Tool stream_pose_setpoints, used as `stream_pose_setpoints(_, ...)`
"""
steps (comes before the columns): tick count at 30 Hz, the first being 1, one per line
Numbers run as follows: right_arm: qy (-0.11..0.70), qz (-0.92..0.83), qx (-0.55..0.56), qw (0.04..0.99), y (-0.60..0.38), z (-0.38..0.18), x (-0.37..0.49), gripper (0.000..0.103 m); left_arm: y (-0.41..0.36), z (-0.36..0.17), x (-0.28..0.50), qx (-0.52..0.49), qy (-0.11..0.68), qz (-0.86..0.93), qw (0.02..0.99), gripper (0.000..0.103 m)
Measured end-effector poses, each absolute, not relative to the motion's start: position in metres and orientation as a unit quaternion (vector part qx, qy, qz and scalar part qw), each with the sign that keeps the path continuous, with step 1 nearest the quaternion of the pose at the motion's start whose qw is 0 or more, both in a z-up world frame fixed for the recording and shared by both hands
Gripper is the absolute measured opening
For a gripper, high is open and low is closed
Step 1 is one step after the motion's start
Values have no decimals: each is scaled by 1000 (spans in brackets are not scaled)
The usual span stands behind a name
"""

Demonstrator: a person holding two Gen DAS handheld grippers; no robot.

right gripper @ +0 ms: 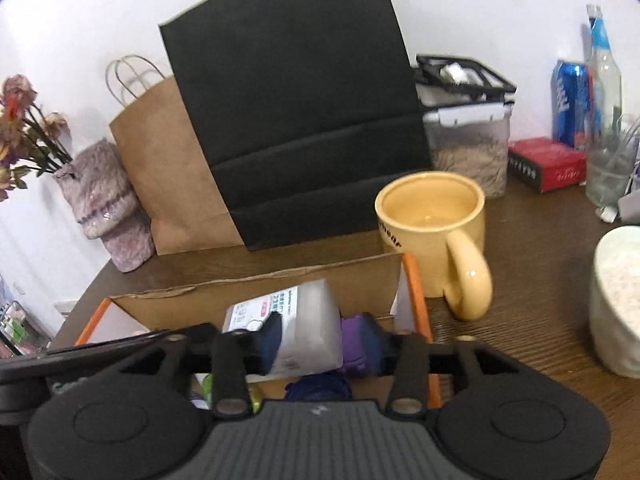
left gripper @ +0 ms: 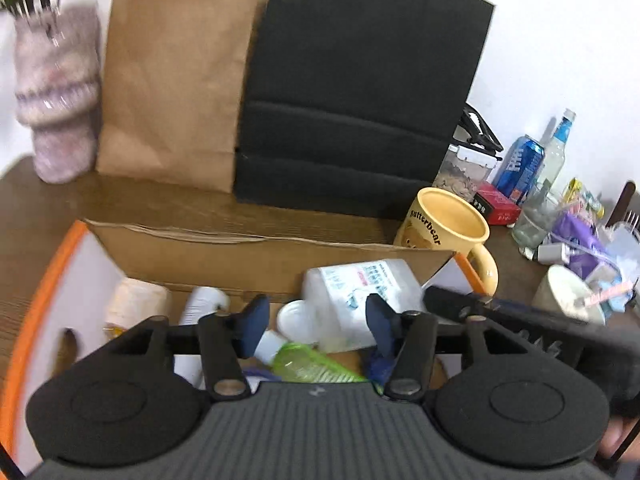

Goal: Organize rigid objects

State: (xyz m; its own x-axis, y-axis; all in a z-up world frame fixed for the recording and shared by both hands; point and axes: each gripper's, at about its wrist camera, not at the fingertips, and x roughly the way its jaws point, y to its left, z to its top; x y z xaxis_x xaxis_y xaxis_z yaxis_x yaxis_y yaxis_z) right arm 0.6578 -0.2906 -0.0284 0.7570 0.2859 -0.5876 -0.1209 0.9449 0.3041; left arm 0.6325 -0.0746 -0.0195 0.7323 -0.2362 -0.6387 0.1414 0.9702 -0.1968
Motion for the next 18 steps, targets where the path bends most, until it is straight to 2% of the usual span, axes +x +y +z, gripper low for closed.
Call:
stream_pose_setpoints(2,325,113,110,932,-291,-15,642,47,-69,-9,615,-52,346,-97,932,68)
stream_pose_setpoints(3,323,117,100,934,-290,-10,635,52,-65,-3,606,-45,339,-95,935,81)
stream_pose_setpoints(4,321,122,90,935,-290,-4,626,56,-59,2,591,-34,326,-87,941,88)
stream_pose_setpoints(6,306,135,72,940,-293,7,603,78,-54,9,565,-11,302,-69,951,89)
stream_pose_setpoints(8,294,135,50,945,-295,15,579,85,-46,16,538,12,284,-59,957,95)
stream_pose_setpoints(18,277,130,7,952,-297,32,483,88,-14,37,426,17,256,-54,965,101)
